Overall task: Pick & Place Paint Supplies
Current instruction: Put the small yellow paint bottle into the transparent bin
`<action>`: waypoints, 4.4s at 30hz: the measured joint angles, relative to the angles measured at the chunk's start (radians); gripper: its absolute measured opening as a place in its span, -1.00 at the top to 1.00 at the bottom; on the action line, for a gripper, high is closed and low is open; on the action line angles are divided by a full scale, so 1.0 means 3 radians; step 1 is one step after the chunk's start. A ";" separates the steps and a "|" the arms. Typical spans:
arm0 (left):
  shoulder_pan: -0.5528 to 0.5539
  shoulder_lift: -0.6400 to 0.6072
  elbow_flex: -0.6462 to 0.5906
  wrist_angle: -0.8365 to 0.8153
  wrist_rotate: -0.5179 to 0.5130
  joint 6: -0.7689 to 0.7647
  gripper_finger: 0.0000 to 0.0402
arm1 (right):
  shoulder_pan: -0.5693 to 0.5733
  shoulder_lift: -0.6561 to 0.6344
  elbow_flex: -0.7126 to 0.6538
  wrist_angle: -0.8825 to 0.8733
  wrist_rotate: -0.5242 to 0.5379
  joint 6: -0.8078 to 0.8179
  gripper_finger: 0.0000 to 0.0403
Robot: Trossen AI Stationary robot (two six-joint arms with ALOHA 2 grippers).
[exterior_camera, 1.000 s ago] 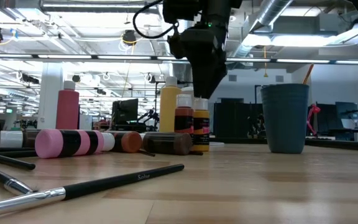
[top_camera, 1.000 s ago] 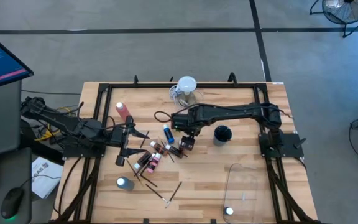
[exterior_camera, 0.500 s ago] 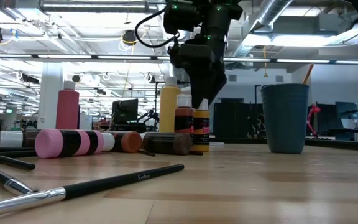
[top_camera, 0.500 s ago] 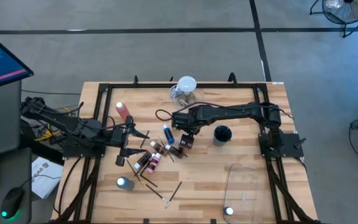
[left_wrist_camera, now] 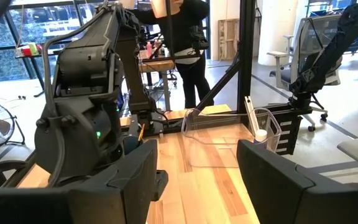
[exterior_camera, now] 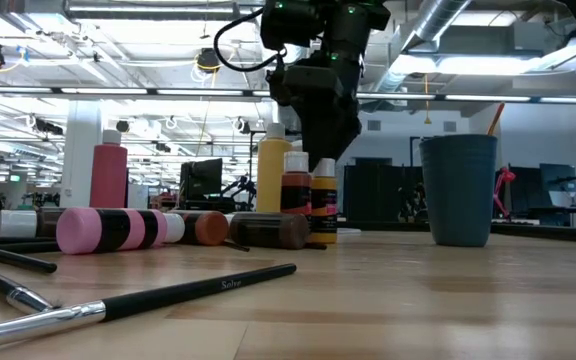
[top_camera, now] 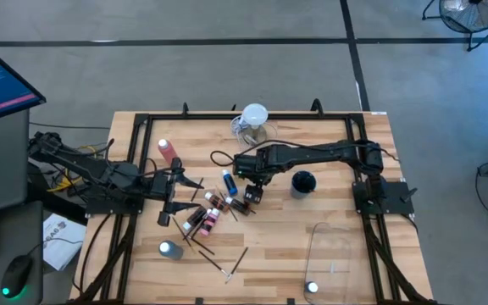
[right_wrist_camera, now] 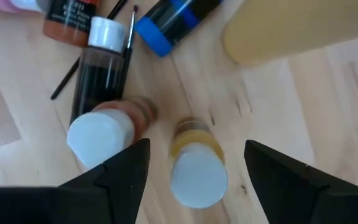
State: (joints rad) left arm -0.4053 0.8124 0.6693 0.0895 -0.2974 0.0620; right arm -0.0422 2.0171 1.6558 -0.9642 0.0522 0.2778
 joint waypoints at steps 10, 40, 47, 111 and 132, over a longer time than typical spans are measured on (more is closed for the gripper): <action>0.0000 0.0000 0.0000 0.0000 0.0000 0.0000 -0.04 | 0.0003 0.0000 0.0000 -0.0034 0.0001 0.0034 -0.27; 0.0000 0.0000 0.0000 0.0005 0.0000 0.0001 -0.04 | -0.0022 0.0001 -0.0252 0.0163 -0.0005 0.0086 -0.27; -0.0001 0.0000 0.0001 0.0005 0.0000 0.0001 -0.04 | -0.0027 0.0001 -0.0252 0.0214 -0.0002 0.0048 -0.20; -0.0043 0.0087 0.0006 0.0118 0.0059 -0.0249 -0.04 | 0.2712 -0.0784 0.0781 -0.1999 0.0435 0.3765 0.35; -0.0223 0.0185 0.0003 0.0530 0.0055 0.0194 -0.04 | 0.3512 -0.0397 0.0782 -0.1782 0.0067 0.5272 0.35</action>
State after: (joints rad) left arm -0.4721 0.8680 0.6701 0.2485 -0.2809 0.1203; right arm 1.0115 1.8979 1.8904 -1.4989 0.0722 1.8594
